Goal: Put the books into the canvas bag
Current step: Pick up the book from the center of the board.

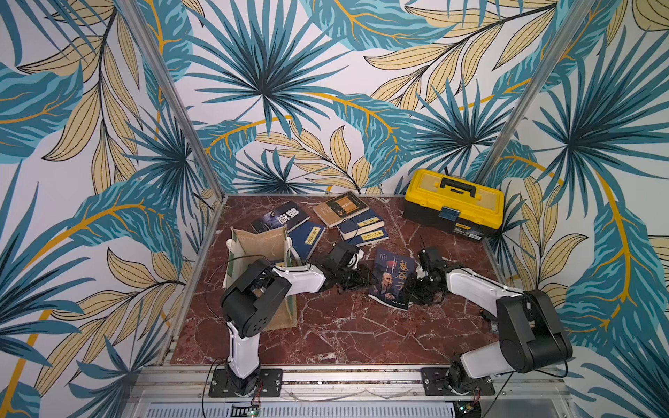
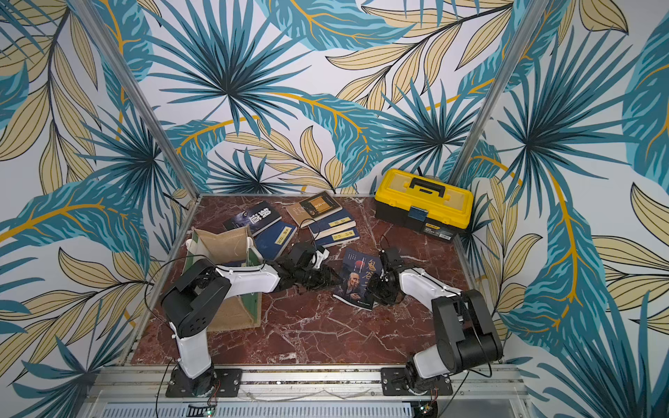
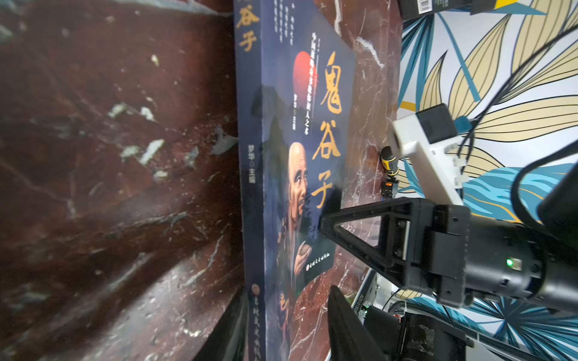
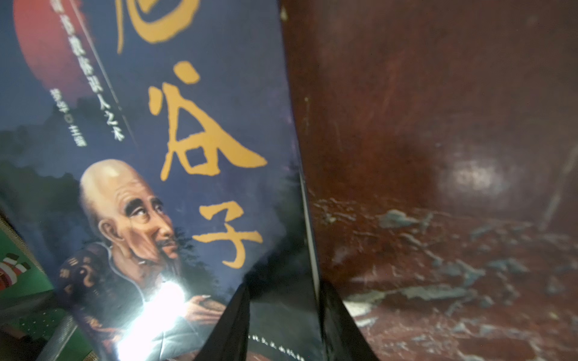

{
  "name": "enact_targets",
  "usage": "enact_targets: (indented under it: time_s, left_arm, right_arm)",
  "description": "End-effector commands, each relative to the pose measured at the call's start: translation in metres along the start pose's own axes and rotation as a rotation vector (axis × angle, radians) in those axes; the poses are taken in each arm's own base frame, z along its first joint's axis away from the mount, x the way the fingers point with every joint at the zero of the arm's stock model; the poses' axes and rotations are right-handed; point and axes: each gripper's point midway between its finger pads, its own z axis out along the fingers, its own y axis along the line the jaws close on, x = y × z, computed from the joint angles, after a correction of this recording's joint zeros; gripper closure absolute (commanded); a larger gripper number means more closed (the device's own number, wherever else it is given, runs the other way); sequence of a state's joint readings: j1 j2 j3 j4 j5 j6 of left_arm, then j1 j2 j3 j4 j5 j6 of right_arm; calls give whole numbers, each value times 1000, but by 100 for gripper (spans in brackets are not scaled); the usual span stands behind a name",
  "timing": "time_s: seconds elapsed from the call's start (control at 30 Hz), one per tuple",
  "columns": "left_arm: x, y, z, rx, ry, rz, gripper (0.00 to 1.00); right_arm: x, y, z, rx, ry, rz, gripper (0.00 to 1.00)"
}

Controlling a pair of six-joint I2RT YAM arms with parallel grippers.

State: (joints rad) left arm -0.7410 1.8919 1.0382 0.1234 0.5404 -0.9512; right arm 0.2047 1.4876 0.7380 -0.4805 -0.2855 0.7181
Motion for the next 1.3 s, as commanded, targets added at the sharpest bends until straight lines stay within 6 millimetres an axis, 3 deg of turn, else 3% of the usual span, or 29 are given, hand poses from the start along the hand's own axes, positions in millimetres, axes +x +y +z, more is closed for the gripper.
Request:
enact_targets:
  time_s: [0.0, 0.17, 0.43, 0.57, 0.7, 0.9, 1.17, 1.27]
  left_arm:
    - [42, -22, 19, 83, 127, 38, 57]
    - [44, 0, 23, 21, 106, -10, 56]
    - [48, -4, 25, 39, 133, -3, 44]
    - [52, 6, 29, 15, 141, -35, 42]
    - [54, -15, 27, 121, 164, 1, 49]
    - [55, -62, 1, 263, 168, 73, 67]
    - [73, -47, -25, 202, 89, 20, 69]
    - [77, -38, -28, 171, 57, 10, 63]
  right_arm:
    - [23, 25, 1, -115, 94, -28, 63]
    - [21, 24, -1, -102, 86, -40, 63]
    - [21, 23, 2, -100, 91, -40, 69]
    - [21, 23, 2, -98, 90, -42, 68]
    - [21, 23, 2, -94, 92, -52, 68]
    - [24, 24, 1, -102, 103, -57, 66]
    - [42, 39, 2, -139, 133, -108, 65]
    - [49, 43, 7, -144, 145, -119, 65]
